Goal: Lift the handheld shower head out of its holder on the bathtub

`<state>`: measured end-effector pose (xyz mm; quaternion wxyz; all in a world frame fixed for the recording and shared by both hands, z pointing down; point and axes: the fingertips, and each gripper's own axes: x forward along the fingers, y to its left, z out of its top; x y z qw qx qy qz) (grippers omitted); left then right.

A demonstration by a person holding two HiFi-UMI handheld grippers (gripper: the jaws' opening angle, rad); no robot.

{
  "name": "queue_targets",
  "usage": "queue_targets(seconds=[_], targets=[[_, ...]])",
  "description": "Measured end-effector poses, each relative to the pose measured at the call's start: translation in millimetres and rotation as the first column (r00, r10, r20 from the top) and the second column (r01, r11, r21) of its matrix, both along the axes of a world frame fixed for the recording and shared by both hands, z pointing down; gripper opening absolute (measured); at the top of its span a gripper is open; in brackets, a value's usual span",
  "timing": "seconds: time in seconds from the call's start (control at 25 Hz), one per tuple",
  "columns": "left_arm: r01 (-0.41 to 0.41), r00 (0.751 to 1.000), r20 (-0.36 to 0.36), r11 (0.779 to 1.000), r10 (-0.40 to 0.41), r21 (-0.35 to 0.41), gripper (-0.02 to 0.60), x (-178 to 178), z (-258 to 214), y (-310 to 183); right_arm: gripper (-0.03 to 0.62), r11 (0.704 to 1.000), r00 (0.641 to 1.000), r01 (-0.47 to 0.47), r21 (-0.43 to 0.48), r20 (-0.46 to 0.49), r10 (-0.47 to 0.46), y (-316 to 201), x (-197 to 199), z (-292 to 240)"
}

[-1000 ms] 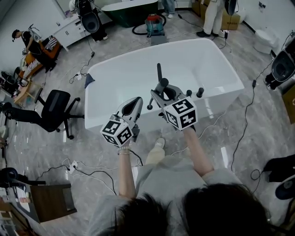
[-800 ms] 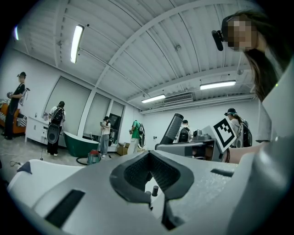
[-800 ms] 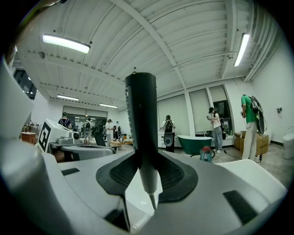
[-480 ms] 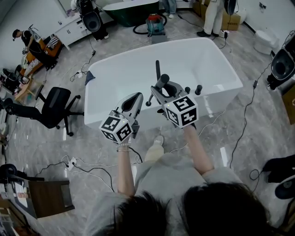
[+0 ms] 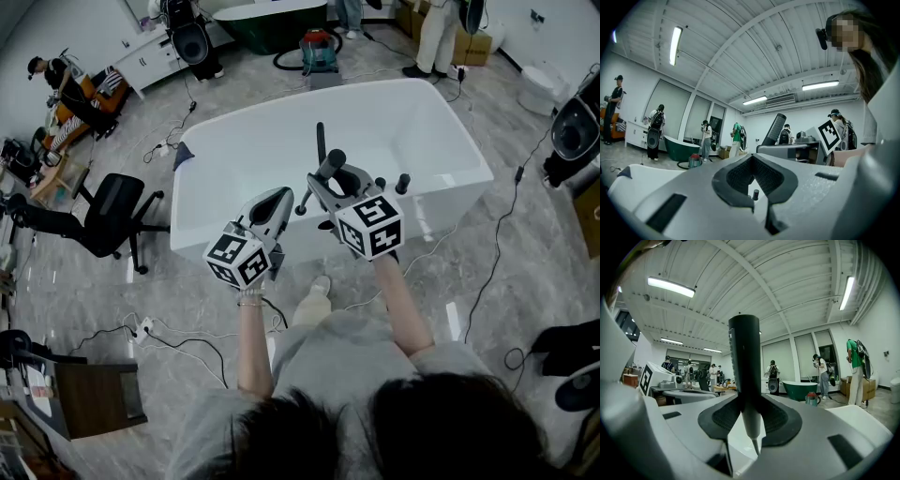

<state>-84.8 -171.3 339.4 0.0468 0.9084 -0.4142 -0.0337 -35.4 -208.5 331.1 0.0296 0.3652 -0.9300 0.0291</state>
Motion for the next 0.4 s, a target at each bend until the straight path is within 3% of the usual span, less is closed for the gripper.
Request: queue_targets(seconds=[0.4], targets=[[-0.006,1.0,0.009,1.0,0.006,-0.005,0.005,-1.2,4.8,1.9,0.132,1.0,1.0,0.003,0.004,0.008,-0.003,1.8,-1.9,2.0]])
